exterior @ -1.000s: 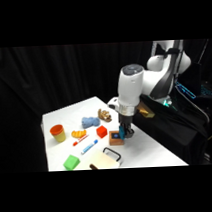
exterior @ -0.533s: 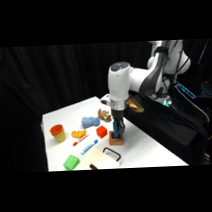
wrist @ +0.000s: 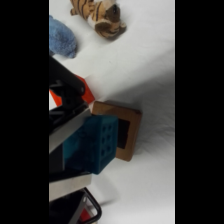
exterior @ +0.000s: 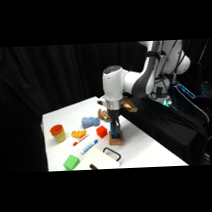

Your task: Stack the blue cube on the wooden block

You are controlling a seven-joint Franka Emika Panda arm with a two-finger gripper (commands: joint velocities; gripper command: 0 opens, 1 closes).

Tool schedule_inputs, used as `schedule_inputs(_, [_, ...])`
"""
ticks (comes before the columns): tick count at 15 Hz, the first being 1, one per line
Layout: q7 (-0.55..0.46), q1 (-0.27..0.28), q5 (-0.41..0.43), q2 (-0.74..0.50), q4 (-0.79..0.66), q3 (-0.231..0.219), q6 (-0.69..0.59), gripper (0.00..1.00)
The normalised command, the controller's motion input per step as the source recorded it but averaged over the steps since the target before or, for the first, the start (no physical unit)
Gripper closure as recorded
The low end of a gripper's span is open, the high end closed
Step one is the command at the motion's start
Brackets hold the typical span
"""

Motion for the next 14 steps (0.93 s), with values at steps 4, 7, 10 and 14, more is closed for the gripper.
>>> schedule_inputs(4, [-0.22,-0.021,0.177,0.12,0.04,-0.001,0.21,0.75])
schedule_inputs(7, [-0.21,0.004,0.199,0.12,0.05,0.015,0.20,0.75])
schedule_inputs(10, [-0.19,0.020,0.190,0.11,0.04,0.010,0.21,0.75])
schedule_inputs(14, [-0.19,0.022,0.188,0.08,0.04,0.004,0.19,0.31])
